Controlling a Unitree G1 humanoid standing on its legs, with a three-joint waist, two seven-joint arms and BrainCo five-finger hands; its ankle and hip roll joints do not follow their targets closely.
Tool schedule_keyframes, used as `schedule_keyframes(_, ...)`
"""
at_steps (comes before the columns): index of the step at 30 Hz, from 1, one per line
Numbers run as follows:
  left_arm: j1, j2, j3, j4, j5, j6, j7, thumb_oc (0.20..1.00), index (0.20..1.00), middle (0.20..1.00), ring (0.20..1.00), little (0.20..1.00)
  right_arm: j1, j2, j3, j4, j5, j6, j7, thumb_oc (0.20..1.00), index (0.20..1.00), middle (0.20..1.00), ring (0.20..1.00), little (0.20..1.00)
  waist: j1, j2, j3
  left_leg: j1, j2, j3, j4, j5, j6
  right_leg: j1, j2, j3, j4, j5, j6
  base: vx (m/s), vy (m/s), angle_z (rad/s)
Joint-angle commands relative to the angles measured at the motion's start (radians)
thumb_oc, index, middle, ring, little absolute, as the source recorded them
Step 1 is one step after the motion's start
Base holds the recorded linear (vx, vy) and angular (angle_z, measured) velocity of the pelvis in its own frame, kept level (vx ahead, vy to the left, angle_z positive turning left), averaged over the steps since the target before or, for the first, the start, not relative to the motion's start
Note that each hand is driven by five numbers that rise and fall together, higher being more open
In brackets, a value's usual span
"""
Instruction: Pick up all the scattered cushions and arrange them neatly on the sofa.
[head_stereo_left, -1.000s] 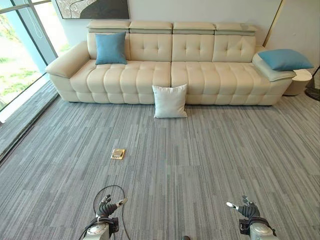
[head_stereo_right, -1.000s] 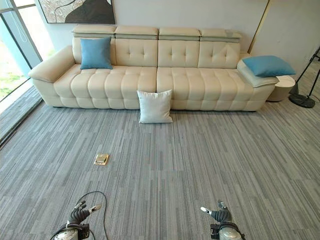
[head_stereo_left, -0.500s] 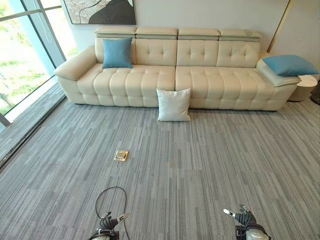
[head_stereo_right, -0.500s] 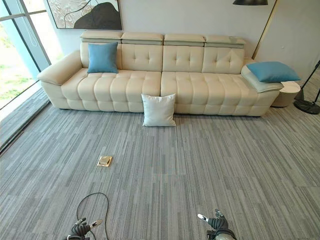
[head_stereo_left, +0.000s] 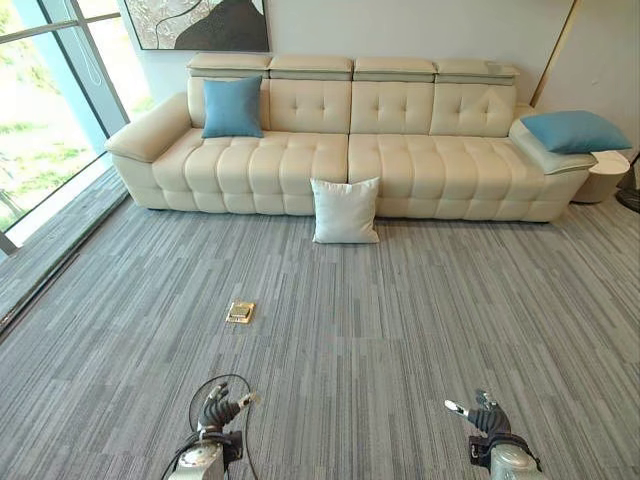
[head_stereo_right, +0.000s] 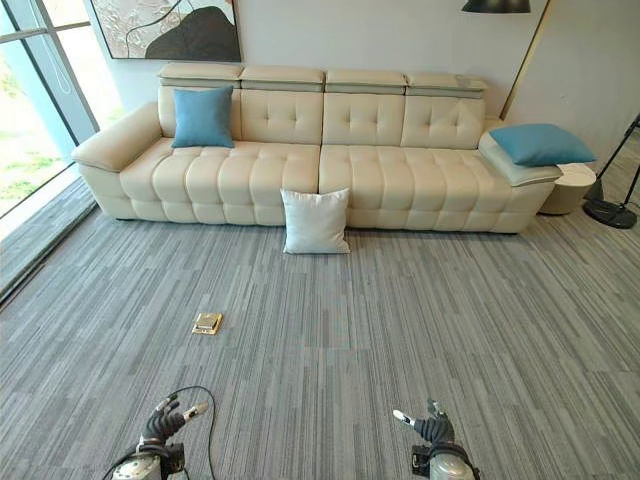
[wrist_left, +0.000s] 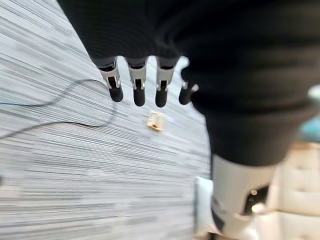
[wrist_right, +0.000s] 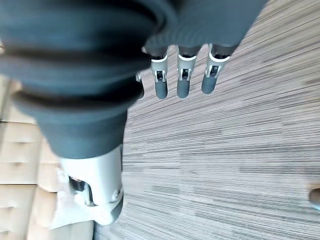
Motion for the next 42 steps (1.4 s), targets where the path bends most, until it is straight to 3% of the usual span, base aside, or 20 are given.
schedule_keyframes(1,-0.054,0.023,0.011,0.034,0.042,-0.040,0.019,1.000,1.000,1.000,1.000,1.000,-0.045,-0.036,-0.025,-0.019,-0.016,-0.047,-0.019,1.000,1.000,1.000,1.000,1.000,0.005,0.004,0.023,0.041,-0.019,0.024,0.001,-0.112,-0.007,0.059,-0.002,-0.013,0.001,-0.169,0.066,0.00,0.000,0.00)
schedule_keyframes(16,-0.042,0.023,0.022,0.041,0.015,-0.023,0.011,1.000,1.000,1.000,1.000,1.000,-0.043,-0.044,-0.014,-0.059,-0.043,-0.026,-0.007,1.000,1.000,1.000,1.000,1.000,0.011,-0.001,0.050,0.021,-0.030,0.025,0.001,-0.118,0.013,0.045,-0.011,-0.016,0.001,-0.165,0.073,0.03,0.037,-0.03)
schedule_keyframes(23,-0.062,0.026,0.017,0.058,0.012,-0.017,0.021,1.000,1.000,1.000,1.000,1.000,-0.057,-0.033,-0.015,-0.039,-0.039,-0.027,-0.009,1.000,1.000,1.000,1.000,1.000,0.008,0.002,0.093,0.013,-0.038,0.013,0.001,-0.115,0.050,-0.106,-0.021,-0.004,0.297,-0.222,0.082,0.00,0.101,-0.02)
schedule_keyframes(24,-0.061,0.024,0.019,0.058,0.014,-0.017,0.021,1.000,1.000,1.000,1.000,1.000,-0.055,-0.028,-0.016,-0.032,-0.039,-0.026,-0.007,1.000,1.000,1.000,1.000,1.000,0.006,0.002,0.101,0.017,-0.039,0.010,0.001,-0.116,0.055,-0.136,-0.024,-0.005,0.361,-0.212,0.086,0.04,0.177,-0.04)
schedule_keyframes(25,-0.056,0.020,0.026,0.057,0.018,-0.011,0.021,1.000,1.000,1.000,1.000,1.000,-0.044,-0.022,-0.016,-0.024,-0.040,-0.023,-0.001,1.000,1.000,1.000,1.000,1.000,0.003,-0.003,0.116,0.029,-0.050,0.007,0.001,-0.121,0.068,-0.209,-0.042,-0.005,0.518,-0.156,0.093,0.04,0.189,-0.10)
schedule_keyframes(26,-0.052,0.021,0.031,0.052,0.012,-0.013,0.026,1.000,1.000,1.000,1.000,1.000,-0.042,-0.021,-0.015,-0.024,-0.041,-0.023,-0.003,1.000,1.000,1.000,1.000,1.000,0.003,-0.004,0.131,0.035,-0.057,0.012,0.001,-0.123,0.074,-0.246,-0.054,-0.008,0.584,-0.113,0.099,0.03,0.185,-0.12)
schedule_keyframes(28,-0.048,0.015,0.042,0.053,-0.008,-0.014,0.036,1.000,1.000,1.000,1.000,1.000,-0.037,-0.012,-0.017,-0.018,-0.035,-0.023,-0.009,1.000,1.000,1.000,1.000,1.000,0.010,-0.001,0.149,0.040,-0.056,0.019,0.001,-0.130,0.081,-0.303,-0.067,-0.019,0.670,-0.124,0.093,0.10,0.099,-0.06)
schedule_keyframes(29,-0.045,0.002,0.056,0.068,-0.025,-0.015,0.042,1.000,1.000,1.000,1.000,1.000,-0.029,-0.001,-0.027,0.013,-0.022,-0.019,-0.008,1.000,1.000,1.000,1.000,1.000,0.020,-0.003,0.148,0.055,-0.053,0.035,0.001,-0.144,0.077,-0.322,-0.061,-0.047,0.592,-0.155,0.091,0.17,0.038,0.04)
schedule_keyframes(31,-0.046,0.001,0.056,0.068,-0.025,-0.016,0.042,1.000,1.000,1.000,1.000,1.000,-0.029,-0.002,-0.027,0.014,-0.022,-0.019,-0.008,1.000,1.000,1.000,1.000,1.000,0.020,-0.001,0.149,0.057,-0.050,0.035,0.001,-0.146,0.076,-0.317,-0.058,-0.048,0.587,-0.153,0.090,0.16,-0.018,-0.04)
schedule_keyframes(32,-0.046,-0.008,0.070,0.085,-0.048,-0.019,0.042,1.000,1.000,1.000,1.000,1.000,-0.028,0.000,-0.035,0.053,-0.009,-0.018,-0.008,1.000,1.000,1.000,1.000,1.000,0.024,0.001,0.150,0.076,-0.047,0.048,0.001,-0.162,0.063,-0.302,-0.035,-0.083,0.375,-0.132,0.099,0.24,-0.075,-0.22)
schedule_keyframes(34,-0.046,-0.009,0.073,0.089,-0.053,-0.019,0.041,1.000,1.000,1.000,1.000,1.000,-0.027,-0.001,-0.036,0.059,-0.006,-0.017,-0.009,1.000,1.000,1.000,1.000,1.000,0.024,0.000,0.153,0.083,-0.045,0.051,0.001,-0.166,0.057,-0.292,-0.017,-0.079,0.275,-0.102,0.108,0.27,-0.094,-0.29)
schedule_keyframes(35,-0.049,-0.009,0.084,0.098,-0.060,-0.020,0.046,1.000,1.000,1.000,1.000,1.000,-0.022,0.003,-0.045,0.075,0.007,-0.014,-0.015,1.000,1.000,1.000,1.000,1.000,0.017,-0.012,0.153,0.105,-0.051,0.051,0.001,-0.178,0.040,-0.292,0.010,-0.066,0.076,-0.039,0.135,0.32,-0.120,-0.33)
schedule_keyframes(36,-0.052,-0.007,0.085,0.097,-0.056,-0.020,0.047,1.000,1.000,1.000,1.000,1.000,-0.020,0.002,-0.050,0.073,0.010,-0.013,-0.020,1.000,1.000,1.000,1.000,1.000,0.012,-0.012,0.154,0.115,-0.048,0.051,0.001,-0.185,0.033,-0.286,0.020,-0.061,0.013,-0.018,0.142,0.32,-0.119,-0.32)
schedule_keyframes(38,-0.055,-0.003,0.085,0.095,-0.052,-0.022,0.049,1.000,1.000,1.000,1.000,1.000,-0.013,0.002,-0.054,0.070,0.010,-0.012,-0.024,1.000,1.000,1.000,1.000,1.000,0.007,-0.012,0.153,0.129,-0.046,0.050,0.001,-0.193,0.028,-0.289,0.024,-0.060,0.001,-0.017,0.146,0.33,-0.111,-0.03)
schedule_keyframes(39,-0.054,-0.012,0.081,0.090,-0.043,-0.026,0.043,1.000,1.000,1.000,1.000,1.000,0.004,0.009,-0.049,0.084,0.012,-0.015,-0.015,1.000,1.000,1.000,1.000,1.000,0.005,-0.011,0.134,0.149,-0.043,0.035,0.001,-0.208,0.022,-0.256,0.025,-0.055,0.001,-0.017,0.124,0.53,-0.186,0.15)
schedule_keyframes(42,-0.056,-0.027,0.082,0.104,-0.060,-0.031,0.050,1.000,1.000,1.000,1.000,1.000,0.002,-0.003,-0.049,0.098,0.013,-0.015,-0.018,1.000,1.000,1.000,1.000,1.000,-0.002,0.001,0.112,0.162,-0.031,0.026,0.001,-0.190,0.015,-0.232,0.042,-0.054,0.001,-0.015,0.109,0.37,-0.129,0.35)
